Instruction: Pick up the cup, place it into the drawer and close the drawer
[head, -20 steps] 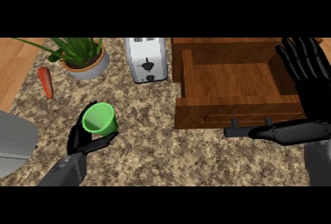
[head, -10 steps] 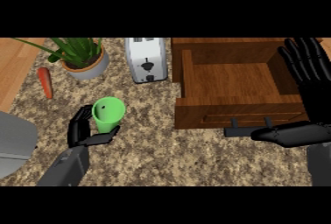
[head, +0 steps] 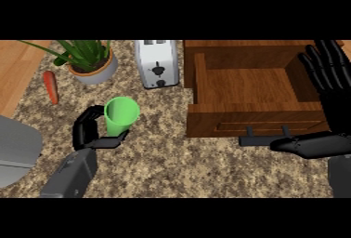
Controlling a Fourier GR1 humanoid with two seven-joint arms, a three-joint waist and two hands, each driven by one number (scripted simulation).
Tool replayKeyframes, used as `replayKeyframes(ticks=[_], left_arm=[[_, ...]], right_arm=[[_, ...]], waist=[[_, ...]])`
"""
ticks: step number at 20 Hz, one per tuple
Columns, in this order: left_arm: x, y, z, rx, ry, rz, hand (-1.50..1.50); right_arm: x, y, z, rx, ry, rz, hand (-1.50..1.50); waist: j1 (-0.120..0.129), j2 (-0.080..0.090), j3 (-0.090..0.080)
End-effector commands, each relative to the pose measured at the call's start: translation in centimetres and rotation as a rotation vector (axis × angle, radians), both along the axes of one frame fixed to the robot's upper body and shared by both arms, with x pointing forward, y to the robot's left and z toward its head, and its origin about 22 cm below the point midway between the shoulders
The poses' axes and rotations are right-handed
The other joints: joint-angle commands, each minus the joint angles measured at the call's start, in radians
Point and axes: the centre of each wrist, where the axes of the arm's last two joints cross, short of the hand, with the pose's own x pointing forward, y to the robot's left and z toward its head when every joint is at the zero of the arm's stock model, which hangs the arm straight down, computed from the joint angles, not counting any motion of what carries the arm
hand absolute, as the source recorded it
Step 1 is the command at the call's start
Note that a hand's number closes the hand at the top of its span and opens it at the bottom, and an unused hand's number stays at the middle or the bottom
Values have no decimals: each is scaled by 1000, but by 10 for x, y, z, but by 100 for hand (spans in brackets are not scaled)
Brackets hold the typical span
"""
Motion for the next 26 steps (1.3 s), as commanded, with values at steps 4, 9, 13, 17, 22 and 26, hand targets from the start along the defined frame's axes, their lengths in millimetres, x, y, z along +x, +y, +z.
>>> replayKeyframes(ticks=[4,9,13,17,22,26], left_arm=[[47,-35,46,-9,-172,-211,150],[79,-84,95,10,-221,-269,150],[103,-106,155,33,-232,-377,150],[109,-146,202,65,-242,-395,150],[124,-184,264,133,-227,-386,150],[117,-219,299,153,-166,-372,150]], right_arm=[[-6,1,1,-8,8,-21,-150],[-5,-5,2,-16,26,-45,-150],[-8,-7,7,-18,14,-55,-150],[-4,4,5,-14,23,-27,-150],[-2,-6,5,-12,-9,-38,-150],[15,-15,-2,-8,14,-53,-150]], waist=[[18,-11,3],[26,-14,3],[33,-18,4],[20,-16,3],[-1,-7,3],[0,-7,3]])
